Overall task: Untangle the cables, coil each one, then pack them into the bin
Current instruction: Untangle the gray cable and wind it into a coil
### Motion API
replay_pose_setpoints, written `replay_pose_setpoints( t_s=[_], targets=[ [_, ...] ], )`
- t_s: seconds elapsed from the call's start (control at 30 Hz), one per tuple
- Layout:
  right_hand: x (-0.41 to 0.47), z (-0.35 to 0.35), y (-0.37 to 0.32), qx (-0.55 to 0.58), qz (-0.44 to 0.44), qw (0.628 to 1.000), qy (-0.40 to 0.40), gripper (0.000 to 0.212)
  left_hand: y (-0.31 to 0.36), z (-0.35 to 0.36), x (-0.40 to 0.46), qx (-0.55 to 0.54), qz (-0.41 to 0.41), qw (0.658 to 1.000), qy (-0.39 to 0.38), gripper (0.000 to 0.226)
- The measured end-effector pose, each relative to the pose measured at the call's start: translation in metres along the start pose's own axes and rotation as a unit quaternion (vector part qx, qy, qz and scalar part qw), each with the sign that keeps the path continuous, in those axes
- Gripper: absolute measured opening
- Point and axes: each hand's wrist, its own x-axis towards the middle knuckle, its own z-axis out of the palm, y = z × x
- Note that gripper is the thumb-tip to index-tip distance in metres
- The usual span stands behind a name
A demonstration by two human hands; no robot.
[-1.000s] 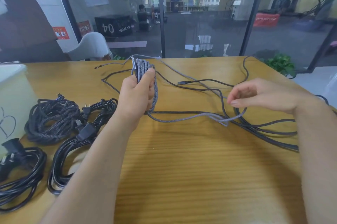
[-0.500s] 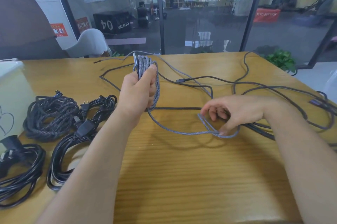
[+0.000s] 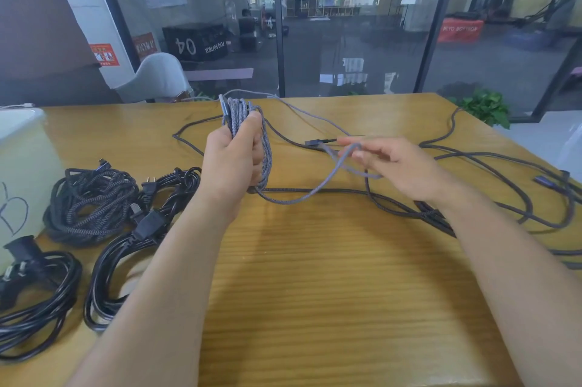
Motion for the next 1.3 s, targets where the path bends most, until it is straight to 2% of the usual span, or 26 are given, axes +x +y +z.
replay_pose_setpoints(
  t_s=[0.13,0.23,0.37,0.47,0.57,0.67,0.73,0.83,0.93,1.07,1.3],
  targets=[
    [0.003,0.0,-0.002,0.079,-0.006,0.991,0.108,0.026,0.003,0.0,-0.002,-0.012,0.003,1.0,0.007,0.041],
    [0.004,-0.005,0.0,0.131,0.026,0.971,0.196,0.029,0.003,-0.001,-0.002,-0.008,0.005,1.0,0.013,0.042],
    [0.0,-0.012,-0.008,0.18,0.045,0.969,0.163,0.031,0.002,0.0,-0.001,-0.004,0.01,1.0,0.003,0.042],
    [-0.002,-0.008,-0.02,0.173,0.033,0.977,0.123,0.039,0.002,0.001,-0.002,0.012,0.013,1.0,-0.011,0.043],
    [-0.003,0.001,-0.03,0.114,0.028,0.988,0.102,0.037,0.001,0.007,-0.006,0.063,0.039,0.996,-0.055,0.048],
    [-0.002,0.019,-0.036,0.116,0.001,0.988,0.105,0.028,-0.006,0.018,-0.011,0.135,0.088,0.977,-0.136,0.057],
    [0.0,0.031,-0.037,0.127,-0.029,0.986,0.108,0.024,-0.014,0.026,-0.014,0.158,0.09,0.967,-0.178,0.049],
    [0.002,0.039,-0.037,0.123,-0.057,0.984,0.113,0.023,-0.019,0.033,-0.015,0.193,0.095,0.957,-0.194,0.032],
    [0.002,0.038,-0.032,0.074,-0.053,0.991,0.103,0.022,-0.017,0.03,-0.013,0.203,0.097,0.958,-0.177,0.035],
    [0.001,0.026,-0.024,-0.011,-0.049,0.992,0.116,0.013,-0.015,0.025,-0.009,0.184,0.07,0.975,-0.103,0.046],
    [-0.001,0.023,-0.025,-0.001,-0.085,0.988,0.127,0.016,-0.016,0.022,-0.004,0.17,0.074,0.983,-0.007,0.038]
  ],
)
